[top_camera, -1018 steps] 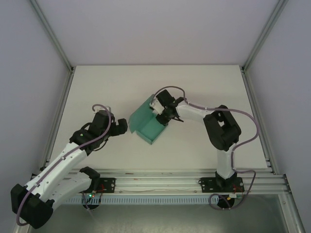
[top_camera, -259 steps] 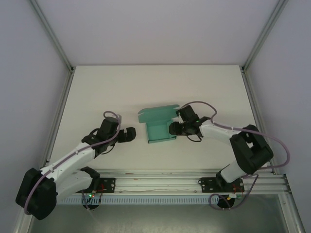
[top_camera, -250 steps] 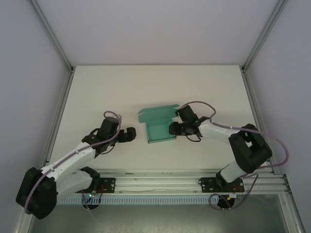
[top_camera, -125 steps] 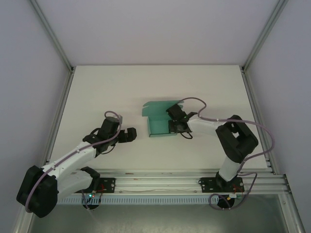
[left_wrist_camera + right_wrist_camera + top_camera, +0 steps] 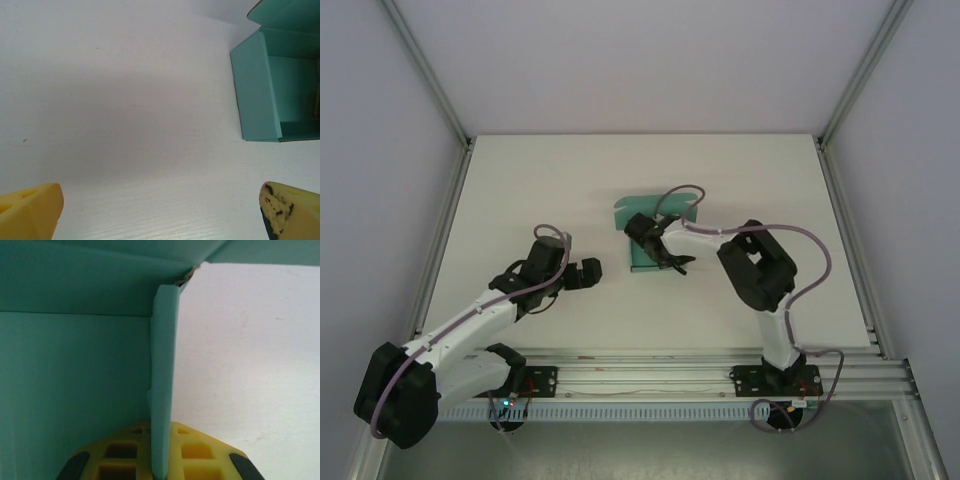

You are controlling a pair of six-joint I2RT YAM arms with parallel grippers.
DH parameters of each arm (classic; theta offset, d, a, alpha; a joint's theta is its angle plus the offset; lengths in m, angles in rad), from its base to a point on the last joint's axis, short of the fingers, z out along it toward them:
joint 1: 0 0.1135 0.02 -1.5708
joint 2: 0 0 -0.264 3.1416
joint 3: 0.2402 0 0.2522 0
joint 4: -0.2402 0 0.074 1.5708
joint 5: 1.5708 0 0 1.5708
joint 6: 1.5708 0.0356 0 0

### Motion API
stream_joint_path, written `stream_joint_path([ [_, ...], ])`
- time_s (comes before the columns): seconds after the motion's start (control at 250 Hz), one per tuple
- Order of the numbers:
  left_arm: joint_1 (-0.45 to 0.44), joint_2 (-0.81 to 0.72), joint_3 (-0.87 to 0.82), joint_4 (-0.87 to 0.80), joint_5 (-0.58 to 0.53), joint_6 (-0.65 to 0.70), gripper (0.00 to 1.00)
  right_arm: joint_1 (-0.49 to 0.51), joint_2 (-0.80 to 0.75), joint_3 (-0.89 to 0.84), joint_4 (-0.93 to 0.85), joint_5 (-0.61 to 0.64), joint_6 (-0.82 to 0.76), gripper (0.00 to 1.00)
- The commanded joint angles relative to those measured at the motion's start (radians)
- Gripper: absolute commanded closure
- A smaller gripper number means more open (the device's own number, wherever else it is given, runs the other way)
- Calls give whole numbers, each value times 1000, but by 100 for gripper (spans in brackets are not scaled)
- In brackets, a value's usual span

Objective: Assemble paper box

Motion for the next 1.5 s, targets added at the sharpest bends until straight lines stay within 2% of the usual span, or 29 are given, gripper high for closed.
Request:
stream_joint_path([
  [0.0, 3, -20, 31, -53, -35, -6, 0, -9, 185, -49, -234, 14, 19, 100],
  [0.132, 2, -32, 42, -67, -38, -4, 0, 1, 121, -57, -161, 31, -2, 100],
  [0.26, 2, -37, 54, -69, -30, -2, 0, 12, 6, -75, -82, -4, -92, 100],
  [0.388, 3, -54, 54, -72, -19, -7, 0, 15, -125, -135, -2, -52, -109, 82],
  [0.452, 3, -67, 48, -71, -9, -9, 0, 17, -192, -168, 35, -86, -107, 81],
  [0.56, 0, -93, 47, -64, 13, -3, 0, 21, -306, -227, 98, -85, -78, 73],
  [0.696, -1, -112, 44, -47, 36, 1, 0, 21, -436, -329, 228, -102, -45, 67],
  [0.775, -2, -111, 50, -43, 43, 5, 0, 21, -498, -384, 312, -135, -44, 55],
  [0.927, -4, -96, 68, -52, 43, 14, 0, 22, -563, -408, 304, -127, -32, 48],
  [0.979, -4, -89, 81, -52, 50, 27, 0, 21, -601, -420, 313, -130, -56, 39],
  [1.027, -5, -78, 97, -42, 68, 49, 0, 20, -648, -431, 331, -126, -95, 27],
  [1.155, -13, -7, 164, -10, 128, 136, 0, -4, -798, -467, 387, -109, -278, 0],
  [1.235, -24, 68, 244, -29, 152, 209, 0, -70, -897, -485, 409, -209, -423, 0],
  [1.343, -42, 176, 342, -44, 183, 343, 0, -225, -982, -483, 407, -524, -643, 0],
  [1.395, -44, 219, 377, -27, 225, 410, 0, -307, -988, -465, 393, -682, -730, 0],
  [1.495, -44, 305, 455, -46, 315, 540, 0, -430, -931, -375, 309, -872, -856, 0],
])
